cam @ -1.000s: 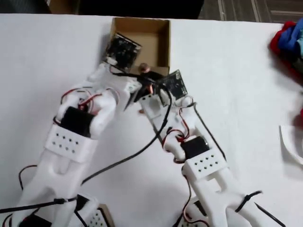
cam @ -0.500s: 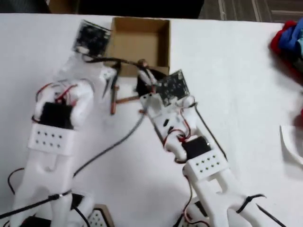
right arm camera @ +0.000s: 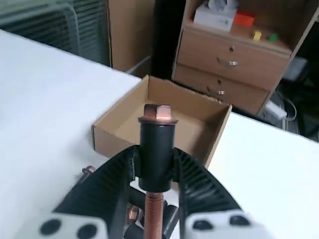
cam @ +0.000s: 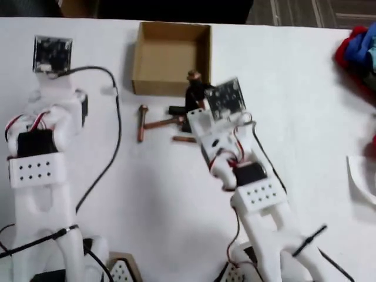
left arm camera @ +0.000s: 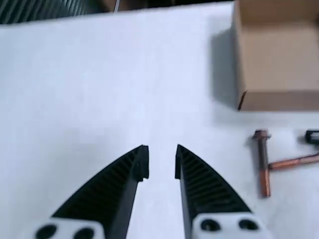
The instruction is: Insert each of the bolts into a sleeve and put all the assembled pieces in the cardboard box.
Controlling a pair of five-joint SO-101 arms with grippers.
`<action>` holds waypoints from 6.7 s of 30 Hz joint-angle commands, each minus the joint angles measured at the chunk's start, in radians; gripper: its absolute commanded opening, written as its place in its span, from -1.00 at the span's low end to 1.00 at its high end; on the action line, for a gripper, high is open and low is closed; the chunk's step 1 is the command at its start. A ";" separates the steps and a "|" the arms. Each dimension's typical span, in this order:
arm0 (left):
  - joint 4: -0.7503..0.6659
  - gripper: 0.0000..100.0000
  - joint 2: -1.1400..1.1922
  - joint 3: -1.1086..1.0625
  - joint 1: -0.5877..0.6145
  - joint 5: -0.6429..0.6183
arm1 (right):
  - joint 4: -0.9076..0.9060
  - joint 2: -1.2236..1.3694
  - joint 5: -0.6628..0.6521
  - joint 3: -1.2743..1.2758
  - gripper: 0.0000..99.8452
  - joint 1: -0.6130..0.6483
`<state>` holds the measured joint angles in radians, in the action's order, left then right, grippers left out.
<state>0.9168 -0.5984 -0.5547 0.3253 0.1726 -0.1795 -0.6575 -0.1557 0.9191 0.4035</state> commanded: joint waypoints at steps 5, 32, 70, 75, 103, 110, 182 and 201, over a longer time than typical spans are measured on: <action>-0.011 -0.79 -0.012 -0.140 0.046 0.008 | -0.383 0.409 0.008 -0.723 -0.96 -0.059; -0.503 -0.79 -0.008 -0.549 0.040 0.000 | -0.947 1.831 0.180 -2.450 -0.96 -0.151; -0.502 -0.79 -0.008 -0.550 0.038 0.000 | -0.779 1.913 0.084 -2.275 -0.96 -0.119; -0.509 -0.79 -0.006 -0.562 0.038 0.000 | -0.771 1.913 0.078 -2.275 -0.95 -0.102; -0.531 -0.79 -0.006 -0.593 0.037 -0.002 | -0.779 1.804 0.078 -2.303 -0.96 -0.303; -0.531 -0.79 -0.006 -0.593 0.037 -0.002 | -0.763 1.952 0.077 -2.312 -0.96 -0.309; -0.657 -0.79 -0.014 -0.645 0.037 0.000 | -1.554 1.814 0.250 -2.335 -0.82 -0.050; -0.657 -0.79 -0.012 -0.634 0.038 0.000 | -1.547 1.874 0.244 -2.334 -0.82 -0.096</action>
<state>0.2816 -0.5984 -1.2052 0.3636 0.1726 -1.7261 1.2098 0.0852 -1.4024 0.2777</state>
